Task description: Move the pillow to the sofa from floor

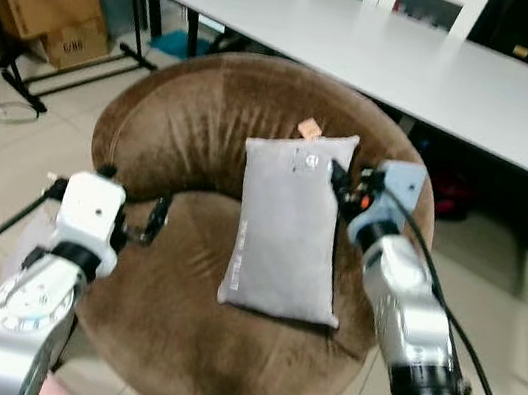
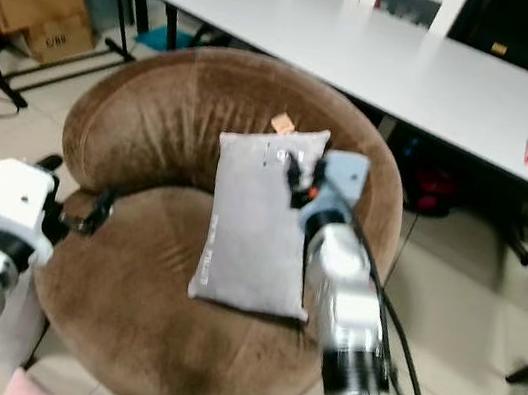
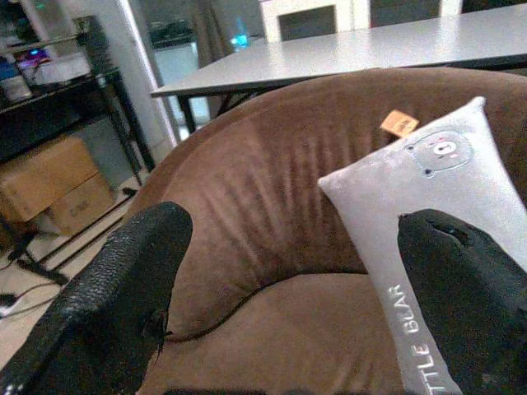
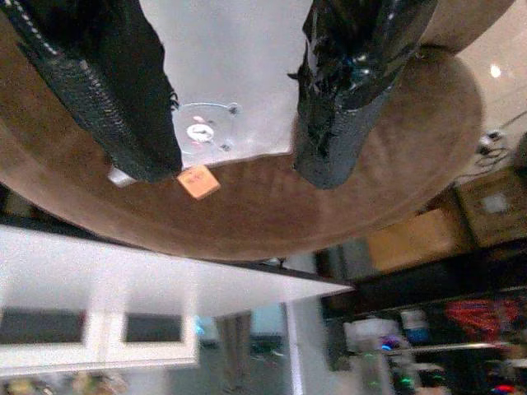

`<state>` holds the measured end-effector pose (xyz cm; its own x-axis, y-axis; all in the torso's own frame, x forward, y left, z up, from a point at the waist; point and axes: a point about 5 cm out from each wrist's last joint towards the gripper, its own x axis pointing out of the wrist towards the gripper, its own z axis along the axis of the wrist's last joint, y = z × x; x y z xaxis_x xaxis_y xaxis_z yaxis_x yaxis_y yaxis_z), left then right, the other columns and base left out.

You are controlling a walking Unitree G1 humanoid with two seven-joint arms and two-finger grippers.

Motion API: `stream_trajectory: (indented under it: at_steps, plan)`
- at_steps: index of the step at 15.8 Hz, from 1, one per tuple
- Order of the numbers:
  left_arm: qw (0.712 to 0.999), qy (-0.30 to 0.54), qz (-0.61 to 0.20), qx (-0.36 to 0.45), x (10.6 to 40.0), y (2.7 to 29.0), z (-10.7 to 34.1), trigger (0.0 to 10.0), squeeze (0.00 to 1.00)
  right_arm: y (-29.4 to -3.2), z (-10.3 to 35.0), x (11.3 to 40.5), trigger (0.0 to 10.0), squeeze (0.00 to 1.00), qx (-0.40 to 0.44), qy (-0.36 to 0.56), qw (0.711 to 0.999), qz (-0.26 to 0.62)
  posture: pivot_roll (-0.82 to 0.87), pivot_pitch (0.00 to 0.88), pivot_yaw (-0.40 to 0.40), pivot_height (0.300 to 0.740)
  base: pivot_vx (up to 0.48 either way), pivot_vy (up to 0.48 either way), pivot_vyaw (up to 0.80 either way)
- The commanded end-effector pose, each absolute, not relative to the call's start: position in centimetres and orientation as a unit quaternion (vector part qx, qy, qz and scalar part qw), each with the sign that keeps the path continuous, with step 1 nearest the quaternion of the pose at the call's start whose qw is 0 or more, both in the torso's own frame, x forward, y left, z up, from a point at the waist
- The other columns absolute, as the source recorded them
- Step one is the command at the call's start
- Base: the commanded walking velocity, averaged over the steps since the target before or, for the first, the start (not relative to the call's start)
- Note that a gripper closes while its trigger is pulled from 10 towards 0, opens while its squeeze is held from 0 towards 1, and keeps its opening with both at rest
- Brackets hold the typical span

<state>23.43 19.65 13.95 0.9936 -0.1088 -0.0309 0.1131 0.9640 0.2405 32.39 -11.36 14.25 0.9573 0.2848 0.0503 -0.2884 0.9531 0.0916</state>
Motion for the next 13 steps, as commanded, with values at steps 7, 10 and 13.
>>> stream_trajectory:
  at_steps: [7,10,13]
  plan:
    - [0.992,0.006,-0.036,0.12,22.8,18.9,13.6,10.0,0.0,-11.3,14.2,30.2,10.0,0.0,0.042,0.033,0.986,0.157,0.04,0.0,-0.04,0.74,0.0,0.0,0.0]
    - [0.992,0.004,-0.034,0.118,22.8,18.8,13.6,10.0,0.0,-11.3,14.4,30.0,10.0,0.0,0.033,0.037,0.986,0.162,0.03,0.0,-0.041,0.74,0.0,0.0,0.0]
    - [0.993,0.003,-0.034,0.115,22.8,18.8,13.7,10.0,0.0,-11.4,14.5,30.0,10.0,0.0,0.026,0.04,0.985,0.165,0.03,0.0,-0.047,0.74,-0.18,0.0,0.0]
